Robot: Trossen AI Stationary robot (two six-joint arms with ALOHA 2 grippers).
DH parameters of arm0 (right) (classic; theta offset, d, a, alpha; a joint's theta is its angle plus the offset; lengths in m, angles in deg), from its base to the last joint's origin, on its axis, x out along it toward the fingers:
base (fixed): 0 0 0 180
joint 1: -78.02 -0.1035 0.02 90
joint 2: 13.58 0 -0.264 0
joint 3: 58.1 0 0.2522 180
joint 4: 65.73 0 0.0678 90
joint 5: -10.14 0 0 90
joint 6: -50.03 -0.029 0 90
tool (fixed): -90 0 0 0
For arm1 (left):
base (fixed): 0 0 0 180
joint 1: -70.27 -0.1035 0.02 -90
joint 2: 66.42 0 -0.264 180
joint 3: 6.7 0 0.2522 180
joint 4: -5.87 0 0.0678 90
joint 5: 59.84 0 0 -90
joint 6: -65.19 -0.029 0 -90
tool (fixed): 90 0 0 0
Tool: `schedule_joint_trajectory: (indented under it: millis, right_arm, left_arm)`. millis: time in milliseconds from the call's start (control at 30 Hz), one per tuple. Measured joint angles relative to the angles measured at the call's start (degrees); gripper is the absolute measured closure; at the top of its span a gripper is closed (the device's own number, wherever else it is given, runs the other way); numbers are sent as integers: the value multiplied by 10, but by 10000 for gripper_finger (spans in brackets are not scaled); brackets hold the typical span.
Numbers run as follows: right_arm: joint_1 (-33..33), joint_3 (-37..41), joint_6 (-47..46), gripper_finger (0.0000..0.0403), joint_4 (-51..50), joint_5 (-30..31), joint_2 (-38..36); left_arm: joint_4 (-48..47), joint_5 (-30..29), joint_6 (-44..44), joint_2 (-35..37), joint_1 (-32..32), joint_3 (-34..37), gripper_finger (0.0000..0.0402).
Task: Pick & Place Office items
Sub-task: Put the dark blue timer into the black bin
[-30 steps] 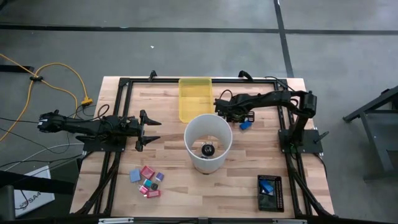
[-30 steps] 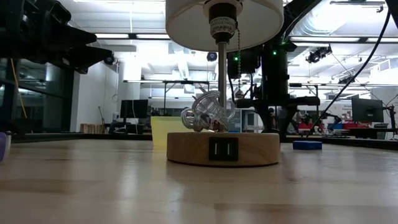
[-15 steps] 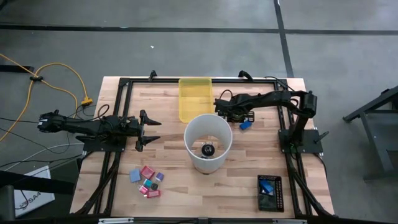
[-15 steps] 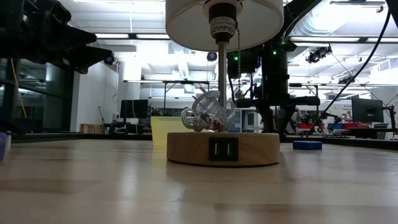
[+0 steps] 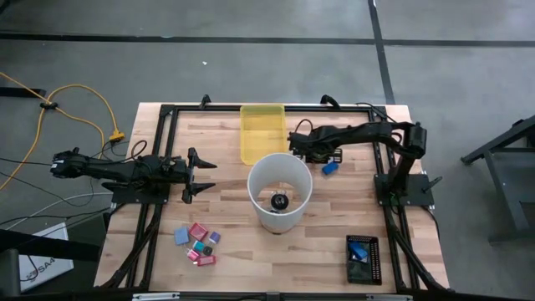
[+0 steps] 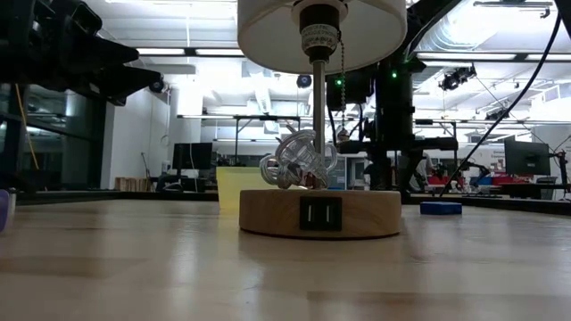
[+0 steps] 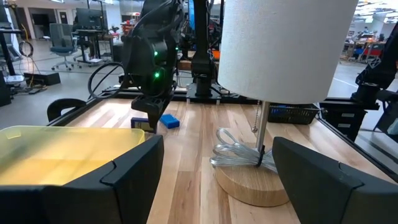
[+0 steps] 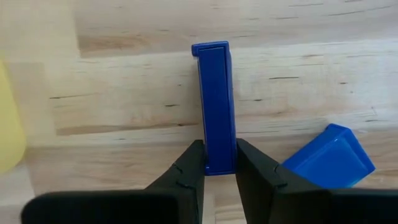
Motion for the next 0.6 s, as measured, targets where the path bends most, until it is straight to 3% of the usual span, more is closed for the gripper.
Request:
schedule_joint_trajectory:
  millis: [600]
  right_arm:
    - [-6, 0, 59, 342, -74, -17, -118]
  left_arm:
    - [0, 0, 0, 0, 0, 0, 109]
